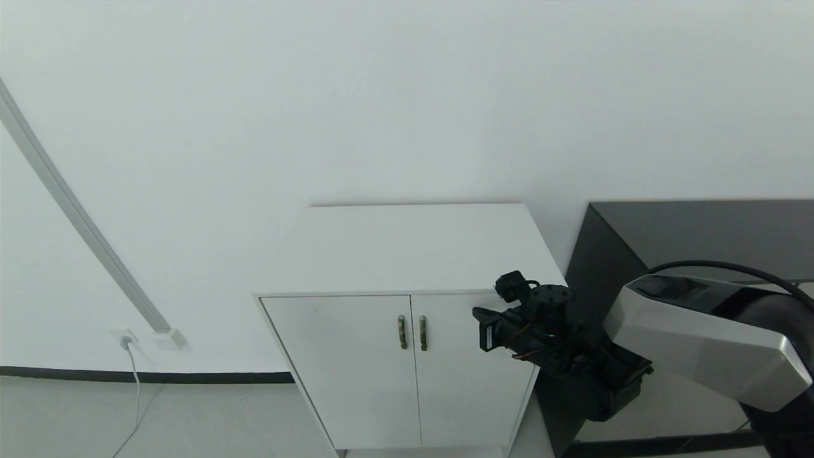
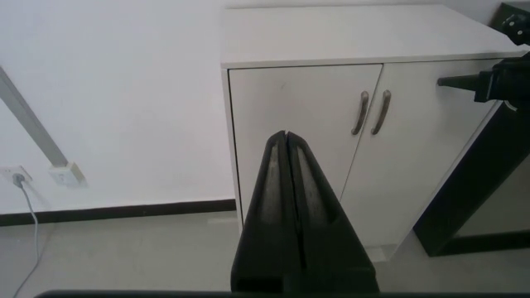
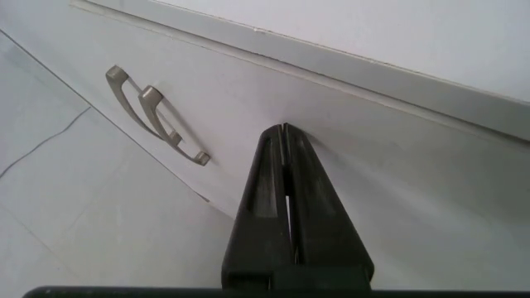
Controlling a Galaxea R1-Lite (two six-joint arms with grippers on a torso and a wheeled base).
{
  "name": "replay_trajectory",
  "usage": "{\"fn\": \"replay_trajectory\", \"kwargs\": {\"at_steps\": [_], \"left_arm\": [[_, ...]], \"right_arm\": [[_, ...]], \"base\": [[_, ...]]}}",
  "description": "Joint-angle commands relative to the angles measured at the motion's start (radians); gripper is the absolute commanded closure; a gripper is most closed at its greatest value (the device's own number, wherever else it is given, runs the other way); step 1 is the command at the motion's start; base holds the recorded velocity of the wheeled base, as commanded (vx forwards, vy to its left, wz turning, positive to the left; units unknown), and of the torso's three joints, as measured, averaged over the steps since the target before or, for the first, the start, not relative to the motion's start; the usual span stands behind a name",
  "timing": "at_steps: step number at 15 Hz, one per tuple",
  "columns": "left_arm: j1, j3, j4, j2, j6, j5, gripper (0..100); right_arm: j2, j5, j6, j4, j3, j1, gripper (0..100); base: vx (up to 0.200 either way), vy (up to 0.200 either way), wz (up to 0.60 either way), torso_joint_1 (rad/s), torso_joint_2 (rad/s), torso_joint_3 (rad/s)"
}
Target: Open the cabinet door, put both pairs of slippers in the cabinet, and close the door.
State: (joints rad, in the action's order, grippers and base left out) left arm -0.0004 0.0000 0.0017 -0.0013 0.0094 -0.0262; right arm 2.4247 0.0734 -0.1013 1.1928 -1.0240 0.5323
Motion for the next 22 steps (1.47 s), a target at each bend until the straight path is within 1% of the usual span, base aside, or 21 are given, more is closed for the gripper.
{"fn": "replay_trajectory", "kwargs": {"at_steps": [1, 10, 13, 16, 17, 19, 21, 22], "left_arm": [[0.000, 0.000, 0.000, 0.001, 0.000, 0.000, 100], [-0.001, 0.000, 0.000, 0.001, 0.000, 0.000, 100], [-0.001, 0.000, 0.000, 0.001, 0.000, 0.000, 100], [0.000, 0.000, 0.000, 0.001, 0.000, 0.000, 100], [-0.001, 0.000, 0.000, 0.001, 0.000, 0.000, 100], [-0.001, 0.000, 0.000, 0.001, 0.000, 0.000, 100], [0.000, 0.000, 0.000, 0.001, 0.000, 0.000, 100], [0.000, 0.000, 0.000, 0.001, 0.000, 0.000, 100]], "right_arm": [[0.004, 0.000, 0.000, 0.001, -0.002, -0.002, 100], [0.011, 0.000, 0.000, -0.016, -0.016, -0.011, 100], [-0.003, 0.000, 0.000, -0.009, 0.005, -0.011, 100], [-0.078, 0.000, 0.000, -0.005, 0.081, -0.009, 100], [-0.182, -0.018, 0.000, 0.014, 0.163, 0.003, 100], [-0.309, -0.041, 0.000, 0.022, 0.252, 0.008, 100], [-0.504, -0.070, 0.002, 0.007, 0.372, -0.008, 100], [-0.559, -0.099, 0.006, -0.013, 0.406, -0.026, 100]], "base": [[0.000, 0.000, 0.00, 0.000, 0.00, 0.000], [0.000, 0.000, 0.00, 0.000, 0.00, 0.000], [0.000, 0.000, 0.00, 0.000, 0.00, 0.000], [0.000, 0.000, 0.00, 0.000, 0.00, 0.000], [0.000, 0.000, 0.00, 0.000, 0.00, 0.000], [0.000, 0.000, 0.00, 0.000, 0.00, 0.000], [0.000, 0.000, 0.00, 0.000, 0.00, 0.000], [0.000, 0.000, 0.00, 0.000, 0.00, 0.000]]}}
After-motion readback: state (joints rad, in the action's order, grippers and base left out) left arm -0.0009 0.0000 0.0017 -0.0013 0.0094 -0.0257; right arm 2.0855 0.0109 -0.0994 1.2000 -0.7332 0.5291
